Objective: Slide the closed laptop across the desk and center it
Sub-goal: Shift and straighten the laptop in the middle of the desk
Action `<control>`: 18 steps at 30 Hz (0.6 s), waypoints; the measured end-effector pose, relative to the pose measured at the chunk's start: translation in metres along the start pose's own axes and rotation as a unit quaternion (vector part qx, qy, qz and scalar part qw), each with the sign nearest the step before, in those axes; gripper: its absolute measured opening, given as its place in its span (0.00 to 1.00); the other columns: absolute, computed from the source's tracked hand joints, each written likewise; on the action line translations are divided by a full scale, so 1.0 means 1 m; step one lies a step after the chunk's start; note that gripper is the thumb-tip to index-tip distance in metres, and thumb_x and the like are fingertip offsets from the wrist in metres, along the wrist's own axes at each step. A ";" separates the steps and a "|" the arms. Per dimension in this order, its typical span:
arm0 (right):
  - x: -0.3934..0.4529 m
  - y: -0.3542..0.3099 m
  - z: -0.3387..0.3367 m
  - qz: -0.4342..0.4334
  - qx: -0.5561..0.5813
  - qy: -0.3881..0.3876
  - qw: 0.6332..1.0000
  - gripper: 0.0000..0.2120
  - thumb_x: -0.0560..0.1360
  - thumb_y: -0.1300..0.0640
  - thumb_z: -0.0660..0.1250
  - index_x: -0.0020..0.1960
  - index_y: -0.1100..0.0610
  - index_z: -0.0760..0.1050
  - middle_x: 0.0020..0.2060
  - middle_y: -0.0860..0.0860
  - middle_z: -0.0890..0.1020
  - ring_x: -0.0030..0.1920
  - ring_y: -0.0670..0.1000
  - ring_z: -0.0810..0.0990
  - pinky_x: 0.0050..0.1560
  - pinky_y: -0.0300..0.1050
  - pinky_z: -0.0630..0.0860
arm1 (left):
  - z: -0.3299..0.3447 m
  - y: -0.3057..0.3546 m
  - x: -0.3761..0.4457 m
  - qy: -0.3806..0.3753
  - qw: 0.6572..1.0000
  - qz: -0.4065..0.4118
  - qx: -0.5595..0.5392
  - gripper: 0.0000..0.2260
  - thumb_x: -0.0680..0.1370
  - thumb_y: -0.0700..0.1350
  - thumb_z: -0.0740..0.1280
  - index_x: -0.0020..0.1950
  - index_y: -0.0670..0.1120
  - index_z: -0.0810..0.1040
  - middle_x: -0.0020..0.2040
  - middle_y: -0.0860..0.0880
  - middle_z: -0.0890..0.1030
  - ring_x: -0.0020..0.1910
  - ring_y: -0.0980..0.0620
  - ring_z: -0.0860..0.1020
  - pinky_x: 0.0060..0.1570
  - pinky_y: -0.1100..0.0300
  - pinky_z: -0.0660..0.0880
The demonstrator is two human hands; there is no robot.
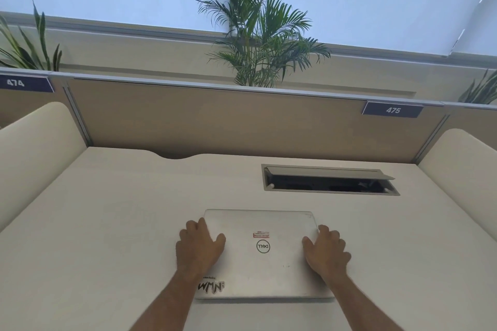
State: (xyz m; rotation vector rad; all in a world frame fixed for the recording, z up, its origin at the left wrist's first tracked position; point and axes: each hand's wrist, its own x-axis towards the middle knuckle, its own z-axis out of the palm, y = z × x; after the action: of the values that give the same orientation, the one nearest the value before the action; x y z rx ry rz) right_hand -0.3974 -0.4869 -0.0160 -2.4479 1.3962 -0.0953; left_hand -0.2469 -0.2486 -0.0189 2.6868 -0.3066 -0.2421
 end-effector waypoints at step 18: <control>-0.024 -0.033 0.041 -0.306 -0.072 -0.017 0.949 0.38 0.80 0.34 0.45 0.75 0.64 0.61 0.74 0.59 0.67 0.76 0.56 0.58 0.74 0.48 0.43 | 0.036 0.035 -0.026 0.002 0.966 0.241 0.096 0.41 0.78 0.70 0.47 0.71 0.39 0.75 0.73 0.39 0.72 0.74 0.42 0.62 0.73 0.45 0.47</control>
State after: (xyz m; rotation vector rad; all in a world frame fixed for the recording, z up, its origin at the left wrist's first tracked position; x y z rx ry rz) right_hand -0.3743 -0.4412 -0.0421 -2.9015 0.6007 -0.0928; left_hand -0.2861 -0.2868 -0.0331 2.6916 -1.0092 -0.0587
